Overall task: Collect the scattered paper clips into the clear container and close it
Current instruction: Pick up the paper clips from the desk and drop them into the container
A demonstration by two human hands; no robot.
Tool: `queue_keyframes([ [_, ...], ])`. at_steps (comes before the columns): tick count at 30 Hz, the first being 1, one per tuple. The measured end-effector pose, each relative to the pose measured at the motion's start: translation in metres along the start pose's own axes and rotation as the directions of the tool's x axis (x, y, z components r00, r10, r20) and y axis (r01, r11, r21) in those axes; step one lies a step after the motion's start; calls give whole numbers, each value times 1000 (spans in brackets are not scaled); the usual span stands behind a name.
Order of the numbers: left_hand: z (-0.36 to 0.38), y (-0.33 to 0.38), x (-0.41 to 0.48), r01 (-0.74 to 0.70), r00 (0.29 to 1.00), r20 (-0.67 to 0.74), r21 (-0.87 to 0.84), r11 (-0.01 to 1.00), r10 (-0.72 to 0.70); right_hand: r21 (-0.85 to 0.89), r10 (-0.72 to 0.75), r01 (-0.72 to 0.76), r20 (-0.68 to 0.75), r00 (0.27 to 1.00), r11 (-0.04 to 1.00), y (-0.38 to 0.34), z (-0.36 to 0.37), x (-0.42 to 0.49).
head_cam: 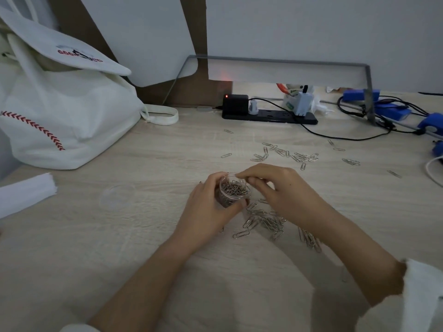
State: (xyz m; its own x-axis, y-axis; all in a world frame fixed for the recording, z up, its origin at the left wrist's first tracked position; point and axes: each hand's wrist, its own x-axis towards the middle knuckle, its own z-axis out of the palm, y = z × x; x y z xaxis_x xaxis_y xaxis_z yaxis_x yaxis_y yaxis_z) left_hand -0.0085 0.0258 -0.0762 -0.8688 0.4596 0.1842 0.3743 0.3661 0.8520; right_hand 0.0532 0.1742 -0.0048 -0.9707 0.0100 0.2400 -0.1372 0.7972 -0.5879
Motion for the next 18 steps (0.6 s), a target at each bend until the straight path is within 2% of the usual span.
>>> queue_keyframes([
  [4, -3, 5, -2, 22, 1000, 2, 14, 1000, -22, -32, 159, -162, -79, 984, 986, 36, -21, -41],
  [8, -4, 7, -2, 28, 1000, 4, 15, 999, -28, -58, 370, -382, -147, 917, 922, 71, -27, -87],
  [12, -4, 9, -3, 25, 1000, 3, 3, 1000, -25, -143, 318, -335, -128, 939, 931, 68, -5, -99],
  [15, -5, 12, -6, 28, 1000, -3, -11, 1000, -29, -61, 276, -283, -98, 956, 957, 54, 7, -93],
  [18, -8, 13, -7, 44, 996, -73, -54, 998, -48, 11, 260, -261, -155, 953, 965, 40, 10, -89],
])
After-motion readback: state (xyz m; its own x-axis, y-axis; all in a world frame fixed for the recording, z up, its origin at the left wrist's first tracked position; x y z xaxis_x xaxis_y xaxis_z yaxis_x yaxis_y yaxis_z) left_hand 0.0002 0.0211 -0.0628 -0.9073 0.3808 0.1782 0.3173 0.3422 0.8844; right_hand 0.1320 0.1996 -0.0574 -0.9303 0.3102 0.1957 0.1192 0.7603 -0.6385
